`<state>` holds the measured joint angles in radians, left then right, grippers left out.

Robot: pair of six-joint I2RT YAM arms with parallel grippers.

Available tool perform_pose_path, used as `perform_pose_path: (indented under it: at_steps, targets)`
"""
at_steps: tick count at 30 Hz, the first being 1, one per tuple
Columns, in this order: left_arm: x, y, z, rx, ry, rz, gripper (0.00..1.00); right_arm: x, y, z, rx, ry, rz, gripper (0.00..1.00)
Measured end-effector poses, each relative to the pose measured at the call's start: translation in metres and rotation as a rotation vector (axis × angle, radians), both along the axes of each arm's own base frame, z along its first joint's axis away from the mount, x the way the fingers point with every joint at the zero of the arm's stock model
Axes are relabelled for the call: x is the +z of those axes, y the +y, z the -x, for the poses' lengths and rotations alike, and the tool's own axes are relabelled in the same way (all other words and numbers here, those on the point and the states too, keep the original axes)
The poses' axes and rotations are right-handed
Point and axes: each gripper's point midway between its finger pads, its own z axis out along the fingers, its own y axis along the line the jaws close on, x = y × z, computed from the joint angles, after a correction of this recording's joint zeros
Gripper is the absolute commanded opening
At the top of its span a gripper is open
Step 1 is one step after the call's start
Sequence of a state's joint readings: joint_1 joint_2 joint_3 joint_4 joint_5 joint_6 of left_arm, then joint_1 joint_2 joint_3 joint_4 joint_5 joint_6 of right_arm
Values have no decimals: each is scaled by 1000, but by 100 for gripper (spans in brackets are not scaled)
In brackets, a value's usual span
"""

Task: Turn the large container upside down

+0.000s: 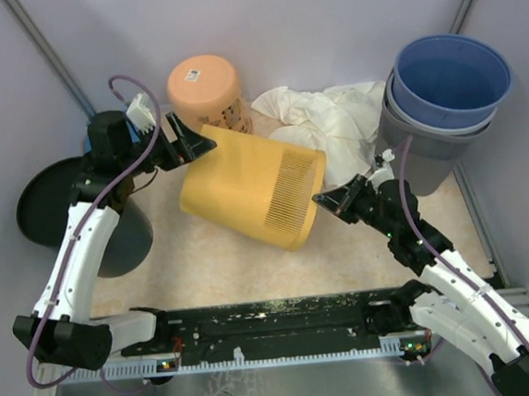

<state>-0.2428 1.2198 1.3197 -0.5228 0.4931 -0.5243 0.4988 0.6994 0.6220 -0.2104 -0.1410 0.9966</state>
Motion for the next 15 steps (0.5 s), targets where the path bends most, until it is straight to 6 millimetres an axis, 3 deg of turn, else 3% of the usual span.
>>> perform_pose_path:
  at_steps: [6,11,15]
  targets:
    - [62,-13,-8,-55,-183,91,94,-18,12,-4,-1,63,-117,0]
    - [86,-31,2,-141,-256,154,94,-49,20,-8,-1,154,-143,0]
    - [90,-65,31,-296,-234,226,94,-92,25,-4,-9,269,-117,0]
